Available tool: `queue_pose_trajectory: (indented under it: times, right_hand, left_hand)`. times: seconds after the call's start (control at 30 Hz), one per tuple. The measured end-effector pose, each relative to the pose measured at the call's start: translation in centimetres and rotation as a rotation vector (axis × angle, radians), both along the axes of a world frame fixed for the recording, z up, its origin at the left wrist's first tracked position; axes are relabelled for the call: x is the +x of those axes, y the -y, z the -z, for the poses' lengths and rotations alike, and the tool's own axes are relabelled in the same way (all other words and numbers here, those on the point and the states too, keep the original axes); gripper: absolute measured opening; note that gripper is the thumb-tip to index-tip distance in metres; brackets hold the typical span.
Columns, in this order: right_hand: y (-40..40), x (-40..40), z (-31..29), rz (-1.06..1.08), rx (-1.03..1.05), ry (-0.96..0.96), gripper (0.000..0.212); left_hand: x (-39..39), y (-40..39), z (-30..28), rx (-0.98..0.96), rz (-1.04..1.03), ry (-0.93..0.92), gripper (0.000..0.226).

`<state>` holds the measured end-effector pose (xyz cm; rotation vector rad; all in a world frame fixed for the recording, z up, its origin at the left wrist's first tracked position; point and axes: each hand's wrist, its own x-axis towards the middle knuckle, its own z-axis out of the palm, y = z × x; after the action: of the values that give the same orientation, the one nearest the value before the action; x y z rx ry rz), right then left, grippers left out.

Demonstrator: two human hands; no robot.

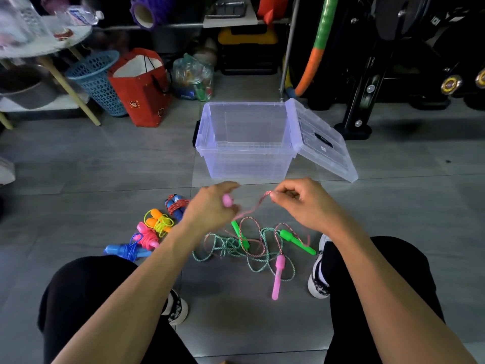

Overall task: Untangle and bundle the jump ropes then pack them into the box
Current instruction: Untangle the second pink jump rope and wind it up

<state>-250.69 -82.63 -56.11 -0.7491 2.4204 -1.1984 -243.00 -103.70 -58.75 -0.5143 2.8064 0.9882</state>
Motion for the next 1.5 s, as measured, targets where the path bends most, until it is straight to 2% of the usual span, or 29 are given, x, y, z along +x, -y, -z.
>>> queue_pose_trajectory:
  times: [0.03,0.1,0.13,0.23,0.3,0.37,0.43,0.47,0.57,0.6,0.67,0.7,0.77,0.83,0.9,0.93,1.0,1.07,1.13,1.2,1.23,1.3,1.4,1.5]
  right_hand:
    - [0.3,0.2,0.1,-0.016,0.016,-0.002,0.017]
    - [0.8,0.5,0.1,-0.056,0.039,-0.005,0.018]
    - [1.0,0.6,0.1,-0.07,0.038,-0.003,0.019]
    - [0.8,0.6,0.1,-0.054,0.017,0.012,0.021]
    - [0.5,0.3,0.0,-0.008,-0.011,0.031,0.019]
    - [0.2,-0.1,0.0,0.024,-0.046,0.046,0.017]
    - [0.0,-0.2,0.0,0.026,-0.031,0.031,0.016]
    - [-0.1,-0.2,0.0,0.019,-0.014,0.018,0.016]
    - [0.1,-0.1,0.1,-0.007,0.025,-0.002,0.017]
    - [0.3,0.0,0.1,-0.02,0.037,-0.01,0.018]
    - [0.8,0.1,0.2,-0.04,0.042,-0.008,0.019]
    - [1.0,0.2,0.3,-0.047,0.037,-0.004,0.019]
    - [1.1,0.4,0.2,-0.05,0.034,0.005,0.02]
    - [0.7,0.3,0.1,-0.033,0.026,0.01,0.021]
    - [0.2,0.1,-0.1,0.002,0.002,0.016,0.02]
    - [0.0,0.0,-0.2,0.01,-0.004,0.015,0.02]
    - [-0.3,0.0,-0.2,0.008,0.008,0.017,0.02]
    - [-0.5,0.0,-0.1,-0.004,0.025,0.017,0.02]
    - [-0.3,0.0,-0.1,-0.009,0.034,0.012,0.02]
    - [0.2,0.0,0.0,-0.024,0.046,0.004,0.022]
    - [0.4,0.1,0.1,-0.033,0.047,0.004,0.023]
    - [0.7,0.3,0.1,-0.043,0.04,0.006,0.022]
    - [0.5,0.4,-0.2,-0.03,0.044,0.018,0.022]
    - [-0.1,0.4,-0.3,-0.003,0.027,0.042,0.024]
  left_hand:
    - [0.1,-1.2,-0.5,0.027,0.107,-0.049,0.046]
    - [0.1,-2.9,-0.7,0.022,0.233,-0.165,0.022]
    - [0.2,-3.2,-0.8,0.012,0.236,-0.21,0.01]
    - [-0.2,-2.0,-0.6,-0.053,0.062,-0.231,0.021]
    - [-0.4,-0.2,-0.4,-0.068,-0.135,-0.17,0.021]
    - [-0.5,1.7,0.2,-0.14,-0.261,-0.013,0.017]
    - [-0.2,2.3,0.7,-0.21,-0.209,0.174,0.005]
    - [-0.2,2.1,0.9,-0.205,-0.134,0.205,0.007]
    - [-0.2,0.2,0.3,-0.042,0.155,0.027,0.043]
    - [-0.1,-0.8,-0.3,0.036,0.217,-0.055,0.04]
    - [0.0,-2.4,-1.1,0.131,0.236,-0.19,0.018]
    - [0.1,-2.8,-1.4,0.131,0.211,-0.233,0.011]
    - [-0.1,-2.4,-1.1,0.042,0.117,-0.256,0.012]
    - [-0.4,-0.7,-0.3,-0.081,-0.064,-0.171,0.01]
    - [-0.5,1.5,0.8,-0.154,-0.233,0.02,0.006]
    - [-0.3,2.3,1.2,-0.168,-0.265,0.134,0.005]
    - [0.0,2.4,1.8,-0.181,-0.182,0.286,0.01]
    - [-0.2,1.3,2.1,-0.148,-0.024,0.215,0.035]
    - [-0.2,-0.7,0.8,-0.019,0.137,0.031,0.048]
    - [0.0,-2.5,-0.4,0.106,0.231,-0.155,0.031]
    - [0.1,-3.0,-0.7,0.111,0.23,-0.219,0.019]
    - [0.1,-3.2,-0.6,0.022,0.177,-0.299,0.021]
    - [-0.3,-1.4,0.5,-0.142,-0.011,-0.209,0.017]
    - [-0.2,1.2,1.5,-0.259,-0.171,0.148,0.011]
